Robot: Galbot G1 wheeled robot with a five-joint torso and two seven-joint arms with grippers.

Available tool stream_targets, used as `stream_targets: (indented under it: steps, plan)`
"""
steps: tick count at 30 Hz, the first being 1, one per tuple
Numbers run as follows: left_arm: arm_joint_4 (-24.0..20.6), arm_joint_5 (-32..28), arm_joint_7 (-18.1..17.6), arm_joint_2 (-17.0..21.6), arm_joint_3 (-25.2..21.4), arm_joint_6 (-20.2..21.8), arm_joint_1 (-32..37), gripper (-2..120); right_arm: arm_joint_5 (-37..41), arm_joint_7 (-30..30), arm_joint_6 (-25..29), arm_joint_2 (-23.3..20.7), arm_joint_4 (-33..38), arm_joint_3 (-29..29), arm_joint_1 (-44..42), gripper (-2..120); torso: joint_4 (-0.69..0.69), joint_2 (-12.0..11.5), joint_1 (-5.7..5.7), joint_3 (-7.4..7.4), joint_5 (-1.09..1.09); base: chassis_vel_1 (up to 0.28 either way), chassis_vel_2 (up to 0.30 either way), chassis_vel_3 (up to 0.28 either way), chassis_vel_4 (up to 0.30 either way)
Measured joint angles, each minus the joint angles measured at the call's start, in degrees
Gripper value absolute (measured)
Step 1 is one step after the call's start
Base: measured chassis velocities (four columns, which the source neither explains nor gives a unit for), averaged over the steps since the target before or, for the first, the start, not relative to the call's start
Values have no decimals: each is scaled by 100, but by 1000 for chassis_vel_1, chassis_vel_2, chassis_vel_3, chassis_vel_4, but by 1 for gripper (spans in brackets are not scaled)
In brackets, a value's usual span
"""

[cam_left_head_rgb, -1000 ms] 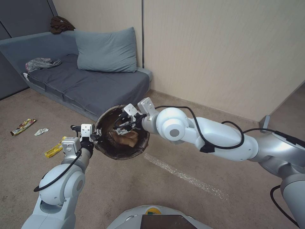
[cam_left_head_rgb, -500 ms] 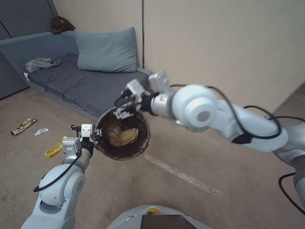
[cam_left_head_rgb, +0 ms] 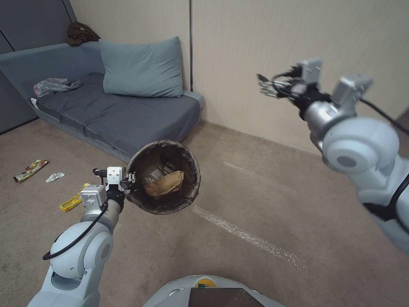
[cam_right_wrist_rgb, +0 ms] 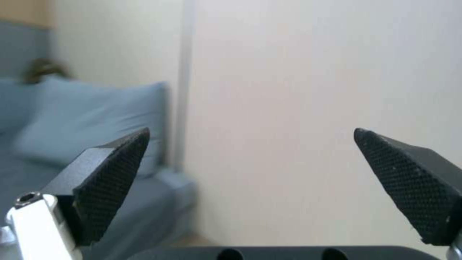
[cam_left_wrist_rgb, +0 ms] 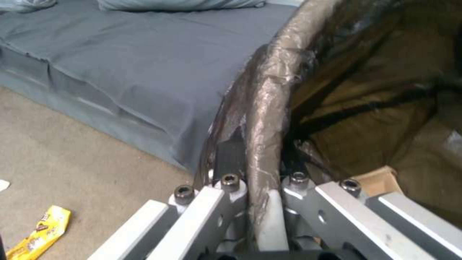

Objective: Pick up the trash bin, then pick up the garbage from the floor and place it into the trash bin.

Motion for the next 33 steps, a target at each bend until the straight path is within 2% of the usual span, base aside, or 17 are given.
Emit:
stream_targets:
  steps: [2, 4, 5, 8, 10, 11, 12, 13, 15, 17, 18, 20, 21, 22, 24, 25, 33]
  plan:
    - [-2, -3, -6, 0, -2, 0, 0, 0, -131, -42, 29, -64, 8, 110, -125, 100, -1, 0, 0, 0, 1, 0, 0, 0, 0]
    - [-4, -16, -23, 3, -2, 0, 4, 0, -881, -287, 176, -306, 68, 1032, -1060, 100, 0, 0, 0, 1, 3, 0, 0, 0, 0]
    - [-4, -16, -23, 3, -2, 0, 4, 0, -881, -287, 176, -306, 68, 1032, -1060, 100, 0, 0, 0, 1, 3, 0, 0, 0, 0]
    - [-5, -42, -71, 4, 12, 0, 3, 0, -1852, -590, 402, -275, 112, 2304, -2519, 100, -1, 0, 0, 0, -2, 0, 0, 0, 0]
    - [-4, -45, -78, 2, 14, 0, 3, 0, -2039, -645, 453, -227, 112, 2522, -2792, 100, -1, 0, 0, 0, 0, 0, 0, 0, 0]
    - [-15, -62, -98, -15, 24, 0, 3, 0, -2745, -906, 735, 28, 96, 3287, -3753, 100, 4, 0, 0, 0, 3, 0, 0, 0, 0]
    - [-28, -80, -113, -30, 27, 0, 10, 0, -3434, -1205, 1058, 329, 58, 3852, -4595, 100, 2, 0, 0, 0, -2, 0, 0, 0, 0]
    - [-28, -80, -113, -30, 27, 0, 10, 0, -3434, -1205, 1058, 329, 58, 3852, -4595, 100, 2, 0, 0, 0, -2, 0, 0, 0, 0]
    - [-37, -135, -158, -4, 18, 0, 47, 0, -5024, -1783, 1840, 1061, -167, 4583, -6109, 100, 1, 0, 0, 0, 3, 0, 0, 0, 0]
    - [-37, -163, -194, -29, -2, 0, 52, 0, -6072, -2119, 2609, 1755, -372, 4919, -6992, 100, -1, 0, 0, 0, -1, 0, 0, 0, 0]
    - [-37, -163, -194, -29, -2, 0, 52, 0, -6072, -2119, 2609, 1755, -372, 4919, -6992, 100, -1, 0, 0, 0, -1, 0, 0, 0, 0]
    - [-36, -181, -232, -55, -3, 0, 77, 0, -7009, -2302, 3483, 2751, -574, 5083, -7634, 100, 1, 0, 0, 0, 0, 0, 0, 0, 0]
    - [-24, -179, -238, -49, 8, 0, 85, 0, -7241, -2325, 3739, 3000, -631, 5074, -7778, 100, 3, 0, 0, 0, -1, 0, 0, 0, 0]
    - [-24, -179, -238, -49, 8, 0, 85, 0, -7241, -2325, 3739, 3000, -631, 5074, -7778, 100, 3, 0, 0, 0, -1, 0, 0, 0, 0]
    - [52, -129, -265, -98, 62, 0, 67, 0, -7679, -2322, 4118, 3580, -731, 5009, -8054, 100, 4, 0, 0, 0, -4, 0, 0, 0, 0]
    - [57, -95, -267, -119, 87, 0, 66, 0, -7713, -2321, 4126, 3728, -744, 4987, -8125, 100, 3, 0, 0, 0, -5, 0, 0, 0, 0]
    - [35, -34, -238, -114, 69, 0, 84, 0, -7924, -2321, 4127, 3882, -815, 4892, -8032, 100, 2, 0, 0, 1, -4, 0, 0, 0, 0]
